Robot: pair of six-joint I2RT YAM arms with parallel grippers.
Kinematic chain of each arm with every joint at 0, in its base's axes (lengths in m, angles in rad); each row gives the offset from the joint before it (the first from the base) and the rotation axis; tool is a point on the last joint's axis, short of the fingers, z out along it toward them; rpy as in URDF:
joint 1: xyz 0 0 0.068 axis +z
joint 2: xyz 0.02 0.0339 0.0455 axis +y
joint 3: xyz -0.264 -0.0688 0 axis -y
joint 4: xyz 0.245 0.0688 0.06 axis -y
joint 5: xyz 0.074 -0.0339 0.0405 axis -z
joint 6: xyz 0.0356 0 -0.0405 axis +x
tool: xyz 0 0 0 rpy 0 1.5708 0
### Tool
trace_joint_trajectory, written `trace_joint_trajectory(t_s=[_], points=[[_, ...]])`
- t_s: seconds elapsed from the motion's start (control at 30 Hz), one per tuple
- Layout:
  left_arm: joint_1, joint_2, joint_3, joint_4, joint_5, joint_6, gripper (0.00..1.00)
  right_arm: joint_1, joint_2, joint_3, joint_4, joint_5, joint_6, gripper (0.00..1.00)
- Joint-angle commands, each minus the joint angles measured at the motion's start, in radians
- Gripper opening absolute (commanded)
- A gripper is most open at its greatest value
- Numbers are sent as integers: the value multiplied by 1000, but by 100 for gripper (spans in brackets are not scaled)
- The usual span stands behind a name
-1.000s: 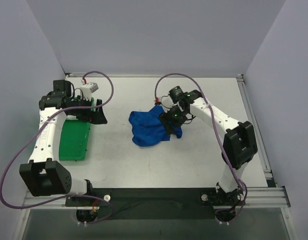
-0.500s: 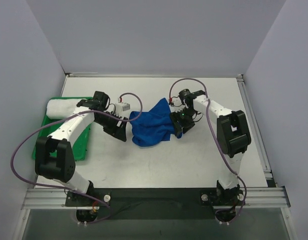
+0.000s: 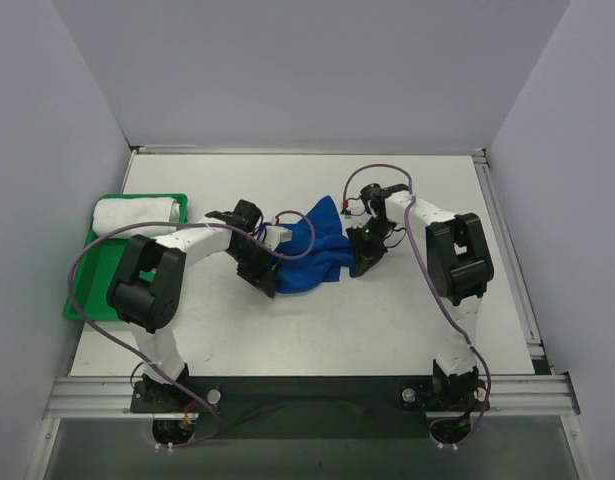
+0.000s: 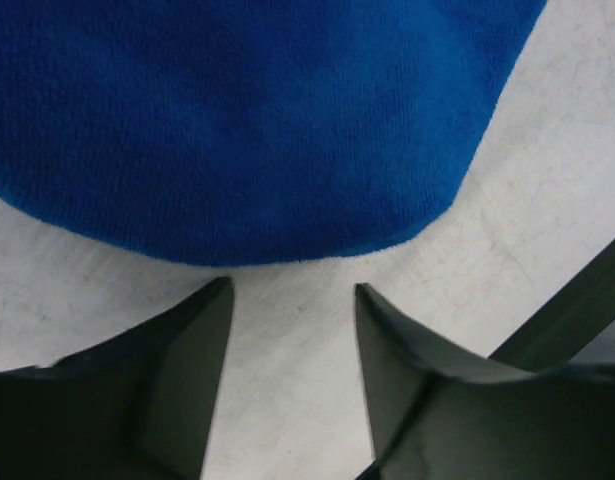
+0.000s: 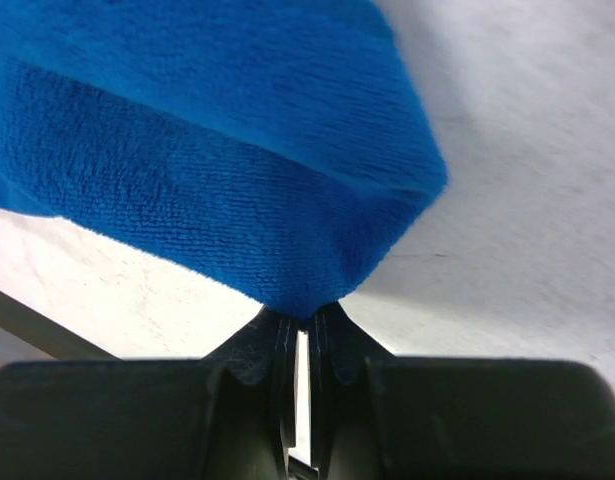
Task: Roll the towels
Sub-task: Flatten the towel
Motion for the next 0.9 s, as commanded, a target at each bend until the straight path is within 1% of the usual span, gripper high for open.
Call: trace_joint_trajectory(t_s=[0.0,0.07,0.1,0.17,0.2,0.27,0.3,0.43,0.53,0.6,0.67,0.73,0.77,0.83,0.87], points=[[-7,35,60,80,-9,-28,57,-48,-29,19,-35,-50,6,0],[-7,52,66,83,-4,-28,42,-65,-63,5,-35,-78,4,0],[-7,54,71,83,-3,-28,25,-78,-78,-15,-35,-86,2,0],[2,42,77,79,6,-27,6,-91,-133,-44,-37,-93,-10,0],[7,33,77,74,14,-24,0,-97,-155,-82,-38,-95,-16,0],[30,-6,74,61,25,-19,0,-108,-227,-124,-43,-100,-39,0],[36,-21,71,54,26,-5,0,-109,-254,-173,-46,-98,-50,0],[80,-118,74,18,28,21,0,-112,-385,-247,-68,-72,-103,0],[109,-153,100,-13,45,19,0,-114,-448,-228,-92,-70,-117,0],[117,-162,132,-28,71,10,0,-115,-471,-167,-103,-90,-96,0],[122,-179,140,-33,147,10,2,-114,-479,-83,-104,-139,-73,0],[122,-210,129,-19,199,-10,12,-112,-477,-25,-103,-193,-33,0],[122,-222,111,-9,215,-21,24,-112,-474,39,-103,-211,-22,0],[125,-271,93,33,247,-45,36,-112,-469,106,-98,-238,8,0],[125,-288,80,45,256,-51,46,-112,-463,162,-94,-256,21,0]])
